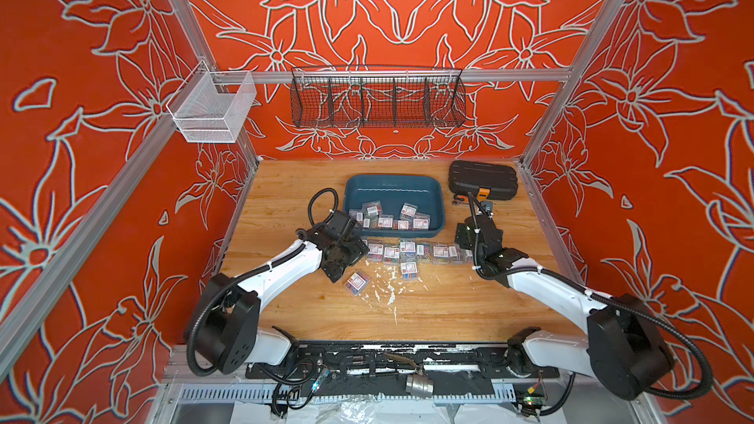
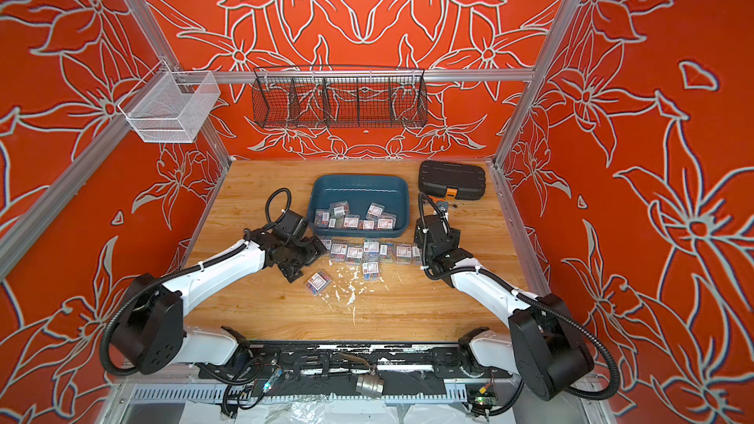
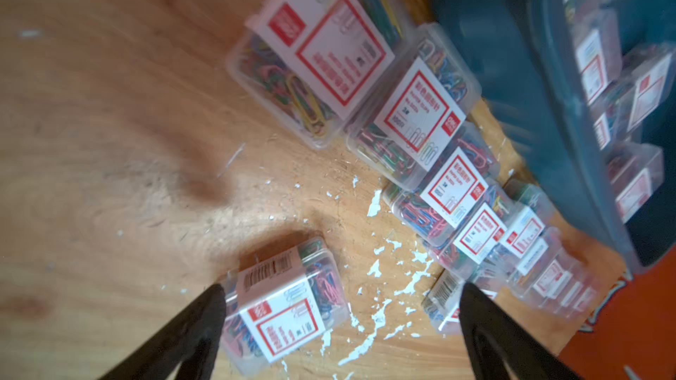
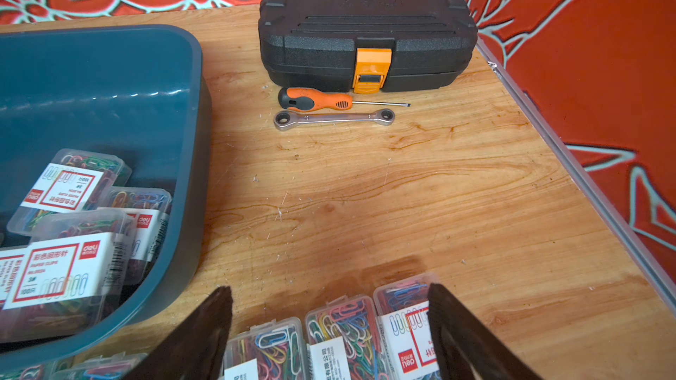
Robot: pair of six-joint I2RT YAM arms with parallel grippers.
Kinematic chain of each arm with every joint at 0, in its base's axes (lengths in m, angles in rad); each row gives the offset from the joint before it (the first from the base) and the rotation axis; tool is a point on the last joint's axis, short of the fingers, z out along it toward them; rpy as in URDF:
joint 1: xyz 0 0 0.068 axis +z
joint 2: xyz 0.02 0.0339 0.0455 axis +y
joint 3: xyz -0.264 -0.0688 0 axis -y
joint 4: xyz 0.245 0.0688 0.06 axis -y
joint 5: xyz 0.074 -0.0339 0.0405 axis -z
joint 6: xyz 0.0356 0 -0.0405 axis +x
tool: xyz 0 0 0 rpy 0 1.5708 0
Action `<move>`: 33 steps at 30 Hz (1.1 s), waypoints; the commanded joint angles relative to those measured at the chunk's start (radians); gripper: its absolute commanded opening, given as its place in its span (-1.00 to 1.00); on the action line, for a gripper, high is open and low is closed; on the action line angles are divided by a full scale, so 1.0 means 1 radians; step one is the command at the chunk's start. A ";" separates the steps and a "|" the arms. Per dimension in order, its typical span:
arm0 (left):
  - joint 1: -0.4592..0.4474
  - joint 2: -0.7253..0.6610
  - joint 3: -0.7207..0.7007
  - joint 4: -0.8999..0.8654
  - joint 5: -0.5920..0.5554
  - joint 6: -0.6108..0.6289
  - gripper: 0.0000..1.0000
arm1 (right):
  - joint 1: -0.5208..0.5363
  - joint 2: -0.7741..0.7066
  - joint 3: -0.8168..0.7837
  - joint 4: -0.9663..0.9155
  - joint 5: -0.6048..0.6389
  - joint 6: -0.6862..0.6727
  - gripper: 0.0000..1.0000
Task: Take the paper clips out of the storage box
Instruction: Place the boxed paper clips at the center of the board.
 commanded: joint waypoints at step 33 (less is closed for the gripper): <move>-0.120 0.045 -0.183 0.385 0.183 0.026 0.89 | -0.006 0.028 0.049 -0.056 -0.008 0.024 0.68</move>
